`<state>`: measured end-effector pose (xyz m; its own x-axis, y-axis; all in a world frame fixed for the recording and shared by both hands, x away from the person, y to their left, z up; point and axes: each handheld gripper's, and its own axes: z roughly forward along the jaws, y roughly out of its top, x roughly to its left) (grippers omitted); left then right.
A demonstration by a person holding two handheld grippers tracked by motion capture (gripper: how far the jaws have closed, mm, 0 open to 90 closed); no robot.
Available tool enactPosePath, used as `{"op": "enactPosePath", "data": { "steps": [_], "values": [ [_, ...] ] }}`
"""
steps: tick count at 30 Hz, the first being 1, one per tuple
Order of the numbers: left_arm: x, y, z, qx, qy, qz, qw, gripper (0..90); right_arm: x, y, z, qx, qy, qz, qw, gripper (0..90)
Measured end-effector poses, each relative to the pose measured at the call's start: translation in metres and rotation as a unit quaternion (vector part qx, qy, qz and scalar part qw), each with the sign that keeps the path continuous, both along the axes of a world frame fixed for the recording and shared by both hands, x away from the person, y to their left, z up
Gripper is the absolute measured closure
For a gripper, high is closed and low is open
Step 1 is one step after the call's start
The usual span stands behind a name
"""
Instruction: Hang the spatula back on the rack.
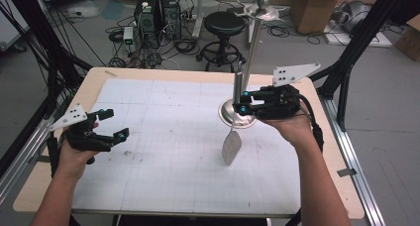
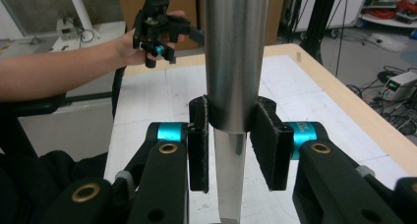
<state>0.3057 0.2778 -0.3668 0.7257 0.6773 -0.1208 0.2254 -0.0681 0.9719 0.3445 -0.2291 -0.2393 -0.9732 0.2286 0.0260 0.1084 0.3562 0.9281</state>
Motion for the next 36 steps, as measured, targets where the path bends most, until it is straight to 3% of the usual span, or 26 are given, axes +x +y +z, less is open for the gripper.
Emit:
{"op": "enactPosePath", "data": {
  "steps": [9,20,29,36],
  "values": [
    [0.0,0.0,0.0,0.001,0.001,0.001,1.0,1.7,0.005,-0.029,0.01,0.021,0.006,-0.016,0.9996,70.1],
    [0.0,-0.001,-0.001,0.003,0.002,0.0,1.0,1.7,0.014,-0.058,0.022,0.018,0.009,-0.046,0.9987,70.1],
    [0.001,-0.001,-0.002,0.003,0.005,0.0,1.0,1.7,0.033,-0.081,0.029,0.013,0.025,-0.089,0.9956,70.1],
    [0.001,-0.002,-0.003,0.005,0.005,-0.001,1.0,1.7,0.05,-0.095,0.029,0.024,0.038,-0.118,0.992,70.1]
  ]
}}
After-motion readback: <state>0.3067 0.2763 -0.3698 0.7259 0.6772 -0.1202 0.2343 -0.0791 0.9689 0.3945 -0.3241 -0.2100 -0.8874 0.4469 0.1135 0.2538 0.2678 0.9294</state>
